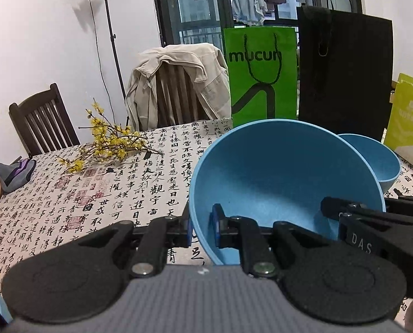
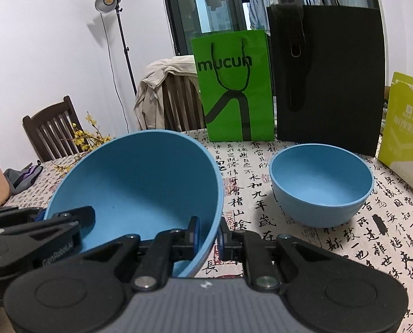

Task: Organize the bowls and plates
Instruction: 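Lift the held blue bowl with both tools off the tablecloth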

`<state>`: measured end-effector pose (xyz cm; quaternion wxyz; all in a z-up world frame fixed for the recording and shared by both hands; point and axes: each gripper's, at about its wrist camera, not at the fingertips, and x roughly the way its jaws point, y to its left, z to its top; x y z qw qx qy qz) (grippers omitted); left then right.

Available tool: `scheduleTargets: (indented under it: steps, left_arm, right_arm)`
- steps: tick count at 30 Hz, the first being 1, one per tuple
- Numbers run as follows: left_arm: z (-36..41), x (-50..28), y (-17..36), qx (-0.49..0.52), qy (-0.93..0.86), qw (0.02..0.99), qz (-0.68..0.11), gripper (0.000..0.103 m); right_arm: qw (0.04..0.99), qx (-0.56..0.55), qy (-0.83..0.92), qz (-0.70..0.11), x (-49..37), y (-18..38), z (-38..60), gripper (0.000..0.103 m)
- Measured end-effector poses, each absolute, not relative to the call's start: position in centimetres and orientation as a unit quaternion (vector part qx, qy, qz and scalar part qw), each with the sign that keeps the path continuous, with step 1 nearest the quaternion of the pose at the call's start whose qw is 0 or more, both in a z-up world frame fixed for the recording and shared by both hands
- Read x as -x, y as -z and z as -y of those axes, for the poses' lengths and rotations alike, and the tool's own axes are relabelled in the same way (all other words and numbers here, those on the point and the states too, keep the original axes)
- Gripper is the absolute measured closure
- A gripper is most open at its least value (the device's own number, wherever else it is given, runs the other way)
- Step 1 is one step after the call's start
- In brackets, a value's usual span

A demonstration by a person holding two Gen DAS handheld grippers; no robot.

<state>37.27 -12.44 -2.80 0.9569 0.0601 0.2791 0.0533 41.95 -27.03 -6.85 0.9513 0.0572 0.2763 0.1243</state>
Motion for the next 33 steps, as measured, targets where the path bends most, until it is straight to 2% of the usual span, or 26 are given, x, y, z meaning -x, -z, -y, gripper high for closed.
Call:
scheduleTargets:
  steps: [33]
  left_arm:
    - [9.4,-29.2,-0.1,-0.036,-0.048,0.971,-0.229,0.089]
  right_arm:
    - [0.964,-0.059,-0.131,-0.224,-34.3,4.2,25.0,0.09]
